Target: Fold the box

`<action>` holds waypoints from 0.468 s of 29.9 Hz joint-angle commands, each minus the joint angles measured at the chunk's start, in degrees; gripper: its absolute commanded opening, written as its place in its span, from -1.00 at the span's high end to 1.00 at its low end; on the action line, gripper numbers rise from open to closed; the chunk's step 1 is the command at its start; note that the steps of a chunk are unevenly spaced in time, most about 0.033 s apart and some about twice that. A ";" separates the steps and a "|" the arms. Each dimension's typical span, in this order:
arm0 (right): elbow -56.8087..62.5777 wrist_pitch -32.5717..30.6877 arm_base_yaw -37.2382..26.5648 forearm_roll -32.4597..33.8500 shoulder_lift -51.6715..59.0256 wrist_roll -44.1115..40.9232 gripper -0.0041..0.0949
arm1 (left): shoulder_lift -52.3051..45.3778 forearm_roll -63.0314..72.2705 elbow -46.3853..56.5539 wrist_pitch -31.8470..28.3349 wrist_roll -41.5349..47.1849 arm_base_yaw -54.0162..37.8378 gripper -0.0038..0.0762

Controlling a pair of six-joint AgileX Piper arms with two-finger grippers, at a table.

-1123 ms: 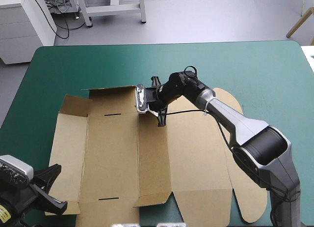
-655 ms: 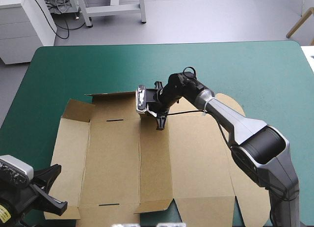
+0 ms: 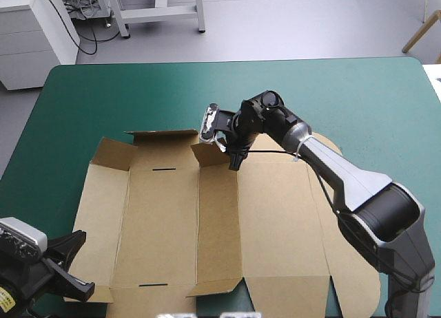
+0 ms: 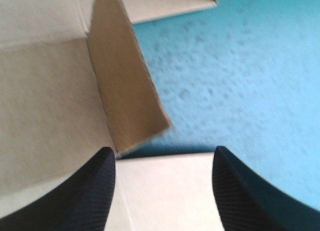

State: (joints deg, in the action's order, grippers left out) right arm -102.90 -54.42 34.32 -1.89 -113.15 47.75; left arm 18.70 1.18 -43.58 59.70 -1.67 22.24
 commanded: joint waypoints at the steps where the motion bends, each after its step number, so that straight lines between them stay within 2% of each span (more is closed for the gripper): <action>1: -1.87 -2.52 -0.46 11.57 6.37 -7.91 -0.17 | 0.74 0.89 -1.68 -3.55 0.30 0.05 0.93; 3: -1.87 -4.69 -1.06 14.43 7.65 -11.79 -0.17 | 0.74 0.89 -1.68 -3.55 0.30 0.05 0.93; 8: -1.87 -11.64 -6.38 13.09 11.60 -16.71 -0.12 | 0.74 0.89 -1.68 -3.55 0.30 0.05 0.93; 10: -1.87 -14.60 -9.49 11.49 13.57 -17.26 -0.09 | 0.74 0.89 -1.68 -3.51 0.30 0.05 0.93; 14: 0.07 -14.60 -17.66 4.58 19.17 -20.44 -0.01 | 0.74 0.89 -1.68 -1.93 -0.10 0.05 0.93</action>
State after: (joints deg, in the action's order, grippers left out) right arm -102.36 -69.35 21.77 5.96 -100.74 28.67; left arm 18.70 1.18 -43.60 60.21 -1.72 22.24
